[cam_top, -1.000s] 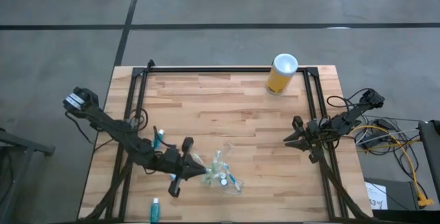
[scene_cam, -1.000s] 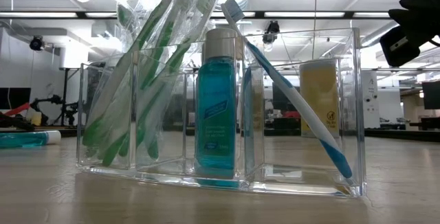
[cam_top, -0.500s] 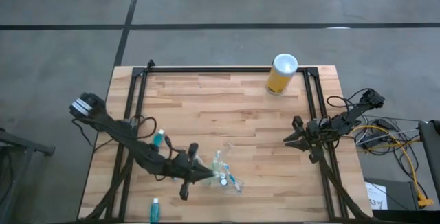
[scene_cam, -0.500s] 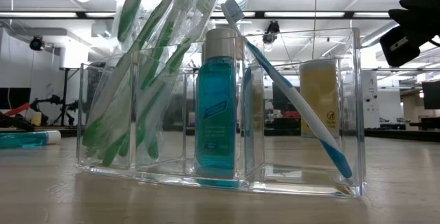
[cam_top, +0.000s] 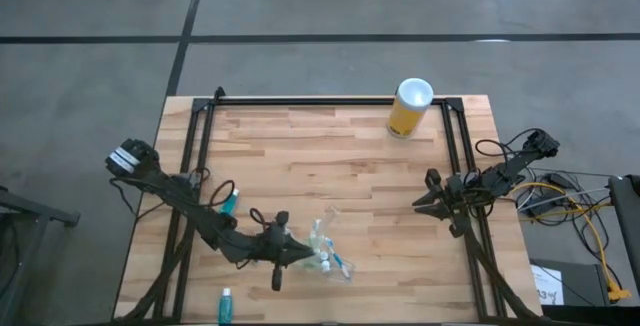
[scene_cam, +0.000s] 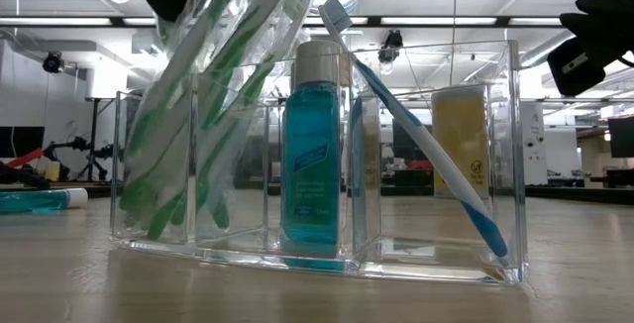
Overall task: Pick & Place toothbrushing station
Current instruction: Put the green toothbrush into the transparent organizer
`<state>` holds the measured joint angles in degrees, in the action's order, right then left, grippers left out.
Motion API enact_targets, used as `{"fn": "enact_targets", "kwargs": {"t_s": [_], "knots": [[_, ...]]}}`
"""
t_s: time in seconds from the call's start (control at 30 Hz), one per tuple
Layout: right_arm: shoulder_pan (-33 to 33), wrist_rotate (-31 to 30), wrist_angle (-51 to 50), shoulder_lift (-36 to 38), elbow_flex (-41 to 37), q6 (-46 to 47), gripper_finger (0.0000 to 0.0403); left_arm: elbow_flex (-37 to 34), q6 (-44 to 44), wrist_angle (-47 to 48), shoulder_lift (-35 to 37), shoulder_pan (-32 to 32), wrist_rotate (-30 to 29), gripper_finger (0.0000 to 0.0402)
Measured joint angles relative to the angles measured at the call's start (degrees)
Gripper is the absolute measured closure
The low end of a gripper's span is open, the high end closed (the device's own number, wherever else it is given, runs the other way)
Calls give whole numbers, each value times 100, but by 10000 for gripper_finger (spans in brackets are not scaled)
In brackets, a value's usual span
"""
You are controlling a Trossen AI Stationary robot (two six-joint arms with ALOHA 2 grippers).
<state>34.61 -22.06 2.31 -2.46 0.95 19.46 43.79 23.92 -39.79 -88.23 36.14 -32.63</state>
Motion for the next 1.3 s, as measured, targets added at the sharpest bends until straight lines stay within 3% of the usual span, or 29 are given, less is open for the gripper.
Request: {"fn": "enact_targets", "kwargs": {"t_s": [0.43, 1.03, 1.3], "knots": [[0, 0, 0, 0, 0, 0, 327, 7, 598, 954, 22, -2, -544, 394], [0, 0, 0, 0, 0, 0, 327, 250, 656, 1001, 22, 11, -337, 394], [0, 0, 0, 0, 0, 0, 327, 313, 1085, 1082, 22, 42, -239, 394]]}}
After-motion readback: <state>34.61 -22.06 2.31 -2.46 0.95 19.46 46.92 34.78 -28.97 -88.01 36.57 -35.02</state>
